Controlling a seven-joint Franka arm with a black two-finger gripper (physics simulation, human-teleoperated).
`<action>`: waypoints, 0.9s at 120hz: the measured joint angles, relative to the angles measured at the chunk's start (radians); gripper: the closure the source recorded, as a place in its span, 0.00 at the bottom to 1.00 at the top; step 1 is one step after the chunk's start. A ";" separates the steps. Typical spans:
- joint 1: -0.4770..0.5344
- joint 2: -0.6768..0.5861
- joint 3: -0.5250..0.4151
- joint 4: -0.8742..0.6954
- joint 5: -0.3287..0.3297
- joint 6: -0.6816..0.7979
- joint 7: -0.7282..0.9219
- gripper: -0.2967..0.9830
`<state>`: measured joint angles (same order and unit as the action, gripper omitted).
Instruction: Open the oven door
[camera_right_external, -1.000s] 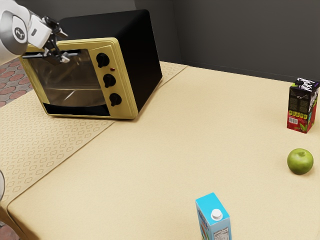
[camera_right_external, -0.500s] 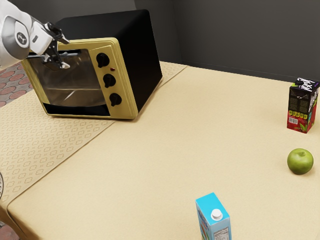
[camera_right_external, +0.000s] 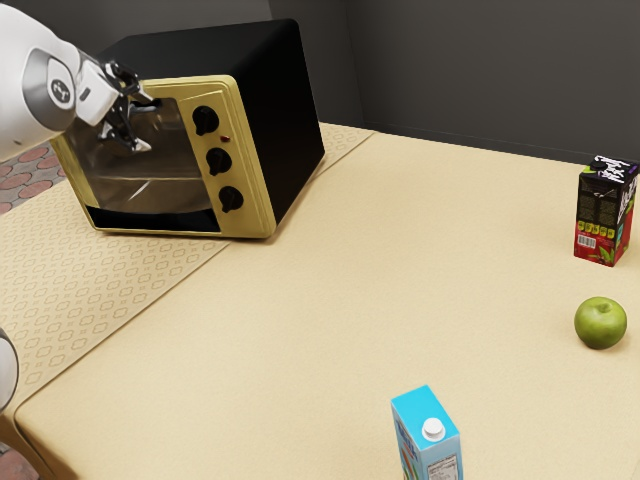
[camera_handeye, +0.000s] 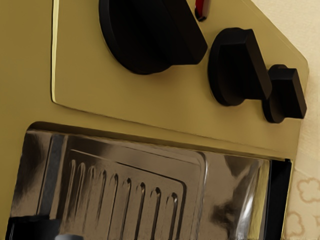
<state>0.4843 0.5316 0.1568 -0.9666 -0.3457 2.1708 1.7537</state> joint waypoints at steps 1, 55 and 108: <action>0.000 0.000 0.000 -0.001 0.000 0.000 0.000 0.23; 0.011 0.018 -0.006 -0.003 -0.002 -0.002 0.017 0.22; 0.003 -0.635 -0.037 -0.857 0.034 0.012 0.034 0.25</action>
<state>0.4875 -0.1031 0.1194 -1.8237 -0.3113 2.1823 1.7879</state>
